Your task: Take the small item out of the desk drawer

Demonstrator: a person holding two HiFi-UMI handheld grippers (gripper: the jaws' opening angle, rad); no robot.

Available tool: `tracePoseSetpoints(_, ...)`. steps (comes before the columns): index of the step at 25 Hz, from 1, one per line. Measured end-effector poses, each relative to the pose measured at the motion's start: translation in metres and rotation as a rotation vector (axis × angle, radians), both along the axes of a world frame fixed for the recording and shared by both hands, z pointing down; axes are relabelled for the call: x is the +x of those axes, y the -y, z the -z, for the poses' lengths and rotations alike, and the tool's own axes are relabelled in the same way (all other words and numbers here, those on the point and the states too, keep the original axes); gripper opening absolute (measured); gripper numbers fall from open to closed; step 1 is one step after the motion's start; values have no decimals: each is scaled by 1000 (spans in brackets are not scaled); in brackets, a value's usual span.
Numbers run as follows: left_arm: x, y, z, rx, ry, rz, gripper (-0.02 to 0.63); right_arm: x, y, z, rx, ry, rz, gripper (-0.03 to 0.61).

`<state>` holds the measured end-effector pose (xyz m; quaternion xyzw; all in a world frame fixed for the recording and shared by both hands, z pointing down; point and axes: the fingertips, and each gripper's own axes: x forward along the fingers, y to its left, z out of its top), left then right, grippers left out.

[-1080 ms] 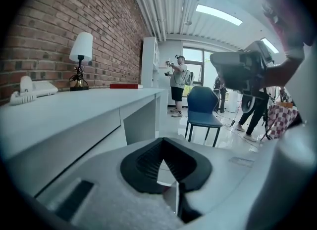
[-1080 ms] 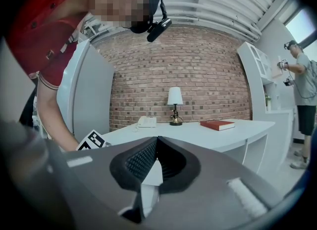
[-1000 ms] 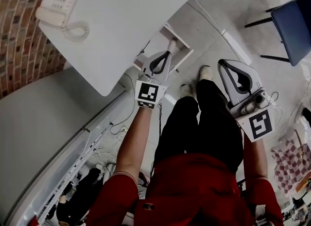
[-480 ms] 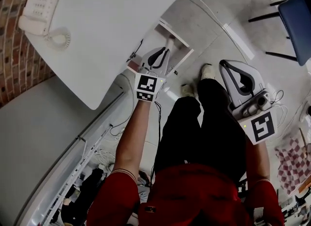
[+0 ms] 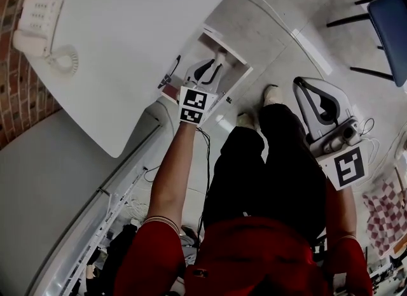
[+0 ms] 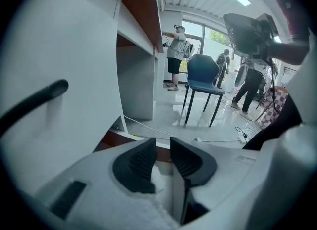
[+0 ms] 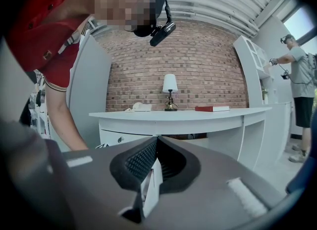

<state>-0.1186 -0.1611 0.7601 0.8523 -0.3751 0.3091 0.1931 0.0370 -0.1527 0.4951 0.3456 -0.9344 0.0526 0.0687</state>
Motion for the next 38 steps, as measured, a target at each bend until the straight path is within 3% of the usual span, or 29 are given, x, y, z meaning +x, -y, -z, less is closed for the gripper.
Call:
tracePoseSetpoints(19,-10,4,-125,-177,91,-6,158,16,20,-59,24,-39,-15,11)
tracePoseSetpoints(38,-8,-7,-184,-345,211,-5,141,39,22,-85,2,-51,-18,11)
